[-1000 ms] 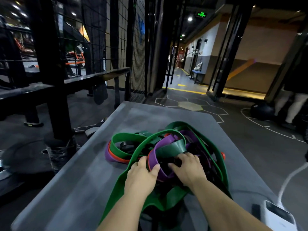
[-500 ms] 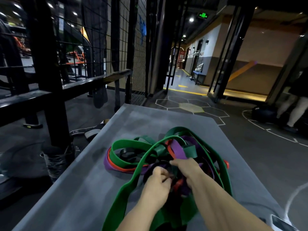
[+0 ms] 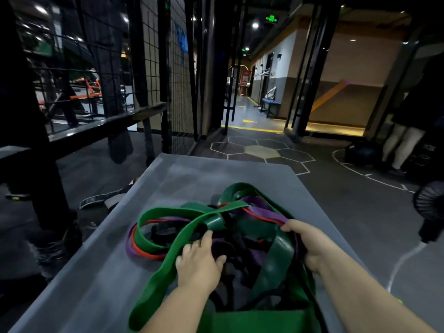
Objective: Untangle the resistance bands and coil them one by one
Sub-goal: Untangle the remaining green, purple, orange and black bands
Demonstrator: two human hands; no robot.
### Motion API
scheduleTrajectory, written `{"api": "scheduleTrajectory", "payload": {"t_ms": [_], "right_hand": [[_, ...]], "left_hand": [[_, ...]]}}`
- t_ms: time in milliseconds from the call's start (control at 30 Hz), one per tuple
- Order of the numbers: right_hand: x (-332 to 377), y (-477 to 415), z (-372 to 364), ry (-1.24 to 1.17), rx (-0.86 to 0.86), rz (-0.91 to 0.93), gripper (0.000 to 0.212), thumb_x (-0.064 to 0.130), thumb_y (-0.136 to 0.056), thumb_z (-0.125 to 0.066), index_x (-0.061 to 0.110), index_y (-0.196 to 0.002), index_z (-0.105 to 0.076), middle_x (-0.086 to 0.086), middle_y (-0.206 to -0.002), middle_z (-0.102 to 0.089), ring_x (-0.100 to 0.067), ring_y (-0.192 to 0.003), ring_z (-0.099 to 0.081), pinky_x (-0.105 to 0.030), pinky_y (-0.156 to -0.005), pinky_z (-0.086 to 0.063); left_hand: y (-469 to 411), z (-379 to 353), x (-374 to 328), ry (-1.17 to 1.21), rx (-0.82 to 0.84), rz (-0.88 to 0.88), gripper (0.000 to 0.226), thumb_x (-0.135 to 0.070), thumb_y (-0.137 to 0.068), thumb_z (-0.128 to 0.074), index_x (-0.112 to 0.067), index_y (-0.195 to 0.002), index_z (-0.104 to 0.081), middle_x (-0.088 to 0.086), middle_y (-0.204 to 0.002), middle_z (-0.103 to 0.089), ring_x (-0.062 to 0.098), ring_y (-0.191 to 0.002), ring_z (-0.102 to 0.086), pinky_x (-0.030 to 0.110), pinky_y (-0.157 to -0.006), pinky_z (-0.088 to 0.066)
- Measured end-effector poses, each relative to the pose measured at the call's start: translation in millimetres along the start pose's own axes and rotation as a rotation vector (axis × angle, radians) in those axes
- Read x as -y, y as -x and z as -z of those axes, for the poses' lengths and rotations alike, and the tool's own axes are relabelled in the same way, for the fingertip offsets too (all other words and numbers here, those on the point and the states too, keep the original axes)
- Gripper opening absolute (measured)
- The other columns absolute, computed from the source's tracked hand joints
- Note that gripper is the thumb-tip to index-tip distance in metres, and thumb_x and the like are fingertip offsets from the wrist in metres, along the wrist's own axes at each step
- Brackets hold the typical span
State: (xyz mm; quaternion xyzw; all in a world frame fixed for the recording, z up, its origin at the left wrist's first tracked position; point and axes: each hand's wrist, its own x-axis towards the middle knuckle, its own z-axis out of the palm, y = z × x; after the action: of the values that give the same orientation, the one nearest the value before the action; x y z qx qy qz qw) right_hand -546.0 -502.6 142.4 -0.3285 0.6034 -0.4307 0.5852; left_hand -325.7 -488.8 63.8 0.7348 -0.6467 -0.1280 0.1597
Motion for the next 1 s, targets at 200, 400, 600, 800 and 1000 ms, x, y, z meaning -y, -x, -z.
{"api": "scheduleTrajectory", "payload": {"t_ms": [200, 400, 600, 800, 1000], "right_hand": [[-3.8, -10.3, 23.8, 0.533, -0.233, 0.124, 0.071, 0.057, -0.060, -0.085, 0.001, -0.101, -0.069, -0.015, -0.094, -0.074, -0.029, -0.077, -0.069, -0.041, -0.081, -0.056], [-10.9, 7.4, 17.3, 1.003, -0.455, 0.527, 0.068, 0.053, -0.077, -0.074, 0.033, -0.133, -0.043, -0.002, -0.126, -0.045, -0.025, -0.116, -0.050, -0.039, -0.087, -0.049], [17.4, 32.0, -32.2, 0.535, 0.065, 0.727, 0.048, 0.037, -0.084, -0.074, 0.036, -0.128, -0.053, 0.010, -0.130, -0.049, -0.006, -0.123, -0.047, -0.014, -0.092, -0.035], [75.2, 59.5, -78.7, 0.219, 0.425, 0.677, 0.107, 0.057, -0.063, -0.070, 0.027, -0.152, -0.019, 0.004, -0.140, -0.043, -0.011, -0.132, -0.040, -0.024, -0.100, -0.035], [126.2, 93.3, -105.2, 0.165, 0.498, 0.783, 0.071, 0.037, -0.070, -0.073, 0.023, -0.134, -0.045, 0.014, -0.117, -0.060, 0.004, -0.104, -0.060, -0.010, -0.077, -0.047]], "left_hand": [[-2.8, -1.3, -7.8, -0.102, 0.186, -0.139, 0.045, -0.062, -0.095, -0.036, -0.029, -0.108, -0.064, 0.000, -0.119, -0.063, 0.023, -0.119, -0.049, 0.033, -0.091, -0.041], [6.6, 21.2, -13.6, 0.414, 0.038, -0.154, 0.038, -0.045, -0.098, -0.046, -0.022, -0.067, -0.049, -0.003, -0.074, -0.061, 0.022, -0.085, -0.061, 0.034, -0.079, -0.046], [13.3, 119.8, -58.6, 0.652, -0.156, -0.241, 0.037, -0.039, -0.101, -0.041, -0.015, -0.080, -0.057, -0.001, -0.077, -0.060, 0.015, -0.075, -0.054, 0.031, -0.072, -0.039], [5.6, 219.7, -98.2, 0.649, -0.233, -0.413, 0.042, -0.039, -0.101, -0.043, -0.009, -0.076, -0.059, 0.013, -0.084, -0.058, 0.023, -0.079, -0.054, 0.037, -0.071, -0.038], [12.3, 309.3, -130.3, 0.634, -0.159, -0.501, 0.035, -0.038, -0.101, -0.043, -0.020, -0.076, -0.059, 0.009, -0.086, -0.060, 0.028, -0.086, -0.060, 0.036, -0.080, -0.048]]}}
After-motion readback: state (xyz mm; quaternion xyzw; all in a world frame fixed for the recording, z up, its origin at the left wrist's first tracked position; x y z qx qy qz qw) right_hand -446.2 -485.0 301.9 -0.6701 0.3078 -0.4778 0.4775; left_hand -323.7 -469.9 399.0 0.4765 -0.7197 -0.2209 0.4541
